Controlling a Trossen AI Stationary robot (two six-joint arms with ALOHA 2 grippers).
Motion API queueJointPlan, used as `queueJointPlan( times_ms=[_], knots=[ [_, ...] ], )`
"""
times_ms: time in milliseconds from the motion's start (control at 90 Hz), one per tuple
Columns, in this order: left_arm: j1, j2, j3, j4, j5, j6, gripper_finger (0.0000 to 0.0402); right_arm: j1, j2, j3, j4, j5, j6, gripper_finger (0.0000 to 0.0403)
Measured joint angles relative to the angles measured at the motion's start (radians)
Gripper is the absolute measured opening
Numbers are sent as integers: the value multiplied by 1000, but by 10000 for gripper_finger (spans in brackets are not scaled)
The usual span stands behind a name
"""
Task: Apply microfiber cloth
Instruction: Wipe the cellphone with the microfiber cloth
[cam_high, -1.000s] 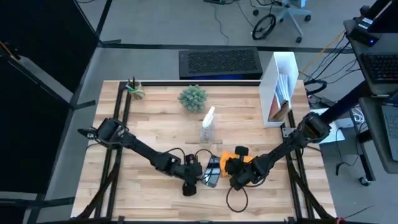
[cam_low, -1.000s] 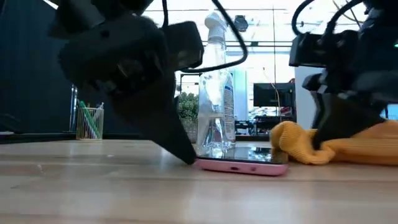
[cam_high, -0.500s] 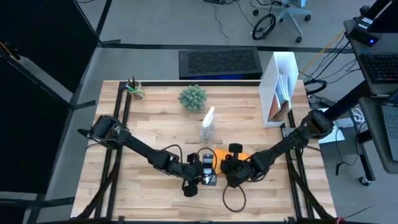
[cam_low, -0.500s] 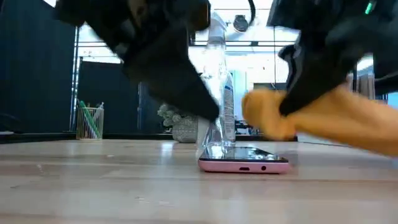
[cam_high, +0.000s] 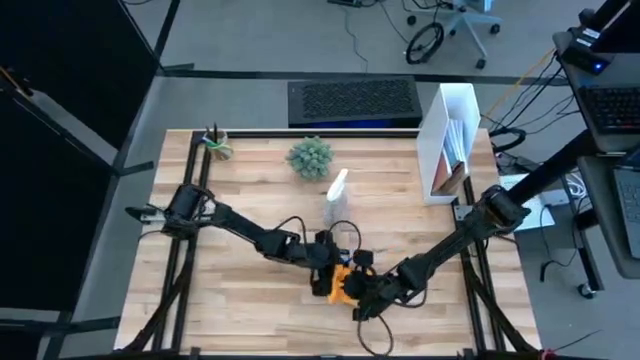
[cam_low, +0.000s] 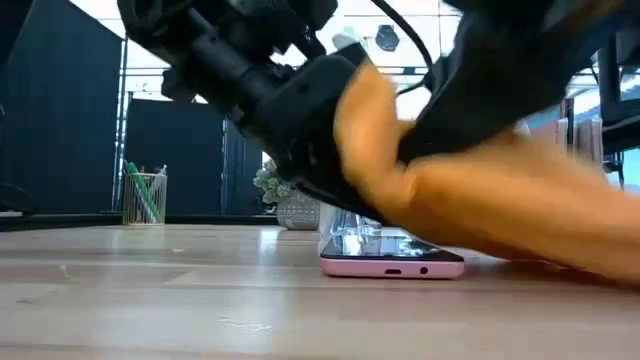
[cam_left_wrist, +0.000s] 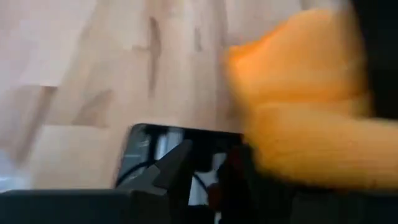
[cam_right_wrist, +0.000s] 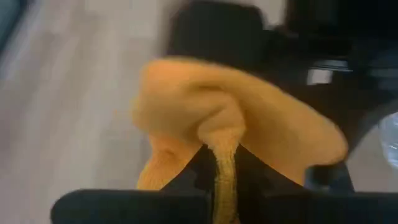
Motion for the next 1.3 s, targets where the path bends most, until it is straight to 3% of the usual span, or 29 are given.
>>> queueJointPlan(
  times_ms=[256, 467, 633, 733, 900, 1056, 1300],
  knots=[
    [10, 44, 4, 21, -1, 4, 123, -56, 78, 1, 40, -82, 40, 4],
    [20, 48, 4, 33, 16, 0, 123, 11, 101, 2, 113, -127, 126, 4],
    [21, 49, 2, 50, 37, 0, 123, 34, 53, 17, 38, -182, 111, 4],
    [22, 49, 2, 53, 40, -1, 123, 25, -1, 31, 5, -174, 62, 4],
    [23, 50, 1, 55, 41, -2, 123, -28, -3, 27, -75, -70, 21, 4],
    [24, 50, 1, 55, 40, -1, 123, -48, 47, -9, -40, -120, 106, 4],
    [23, 50, 1, 57, 47, -2, 123, 48, 61, -20, 19, -178, 231, 4]
  ],
)
